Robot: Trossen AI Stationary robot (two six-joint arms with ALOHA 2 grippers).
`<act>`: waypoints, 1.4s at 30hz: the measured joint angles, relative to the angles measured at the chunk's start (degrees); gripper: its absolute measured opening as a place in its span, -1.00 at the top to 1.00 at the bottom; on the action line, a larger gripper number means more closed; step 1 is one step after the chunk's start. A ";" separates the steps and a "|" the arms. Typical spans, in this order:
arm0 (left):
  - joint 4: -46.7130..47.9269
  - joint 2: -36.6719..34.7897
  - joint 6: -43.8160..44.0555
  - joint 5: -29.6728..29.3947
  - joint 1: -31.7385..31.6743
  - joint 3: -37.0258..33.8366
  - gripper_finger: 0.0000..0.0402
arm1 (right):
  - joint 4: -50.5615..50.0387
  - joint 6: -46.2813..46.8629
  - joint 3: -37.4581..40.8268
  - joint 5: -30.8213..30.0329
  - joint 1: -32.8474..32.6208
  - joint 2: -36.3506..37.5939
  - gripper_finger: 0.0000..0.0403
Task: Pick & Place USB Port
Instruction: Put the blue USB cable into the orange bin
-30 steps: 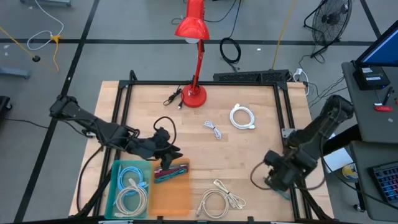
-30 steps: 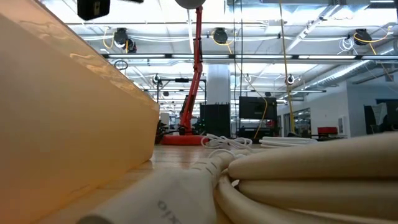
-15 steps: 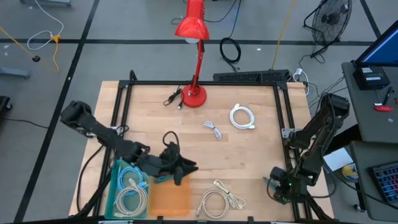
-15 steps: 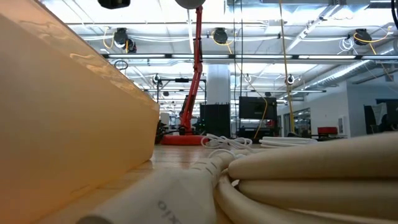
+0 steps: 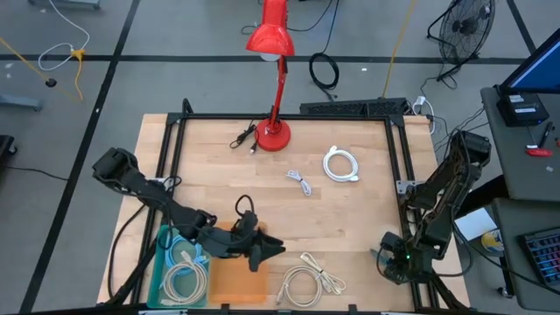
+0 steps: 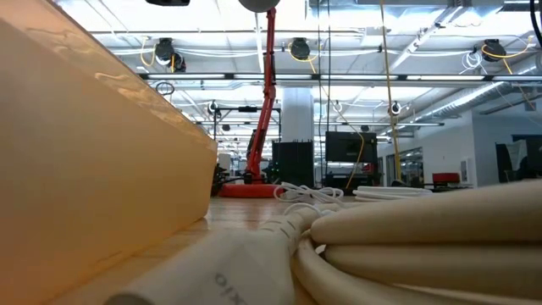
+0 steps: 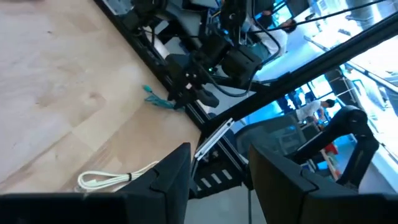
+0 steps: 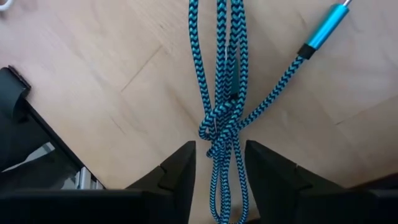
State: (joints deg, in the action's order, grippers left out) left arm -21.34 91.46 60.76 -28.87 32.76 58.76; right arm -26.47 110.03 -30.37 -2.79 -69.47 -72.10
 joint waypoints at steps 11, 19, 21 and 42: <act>0.02 0.00 -0.23 -0.17 0.34 0.00 0.19 | 2.07 -0.93 1.49 -2.45 1.06 -0.03 0.59; 0.04 0.00 -1.09 -0.19 0.34 0.00 0.19 | 2.24 -2.59 1.49 -0.26 2.00 -1.70 0.44; 0.04 0.00 -1.32 -0.19 0.34 0.00 0.19 | 2.21 -2.68 1.51 0.08 2.75 -1.79 0.37; 0.24 0.00 -3.06 -0.19 0.34 0.00 0.19 | 1.26 -3.47 1.53 10.00 10.71 -6.27 0.33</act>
State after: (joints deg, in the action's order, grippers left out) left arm -21.10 91.46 57.71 -29.06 33.10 58.76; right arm -25.20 106.57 -28.84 7.20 -58.77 -78.36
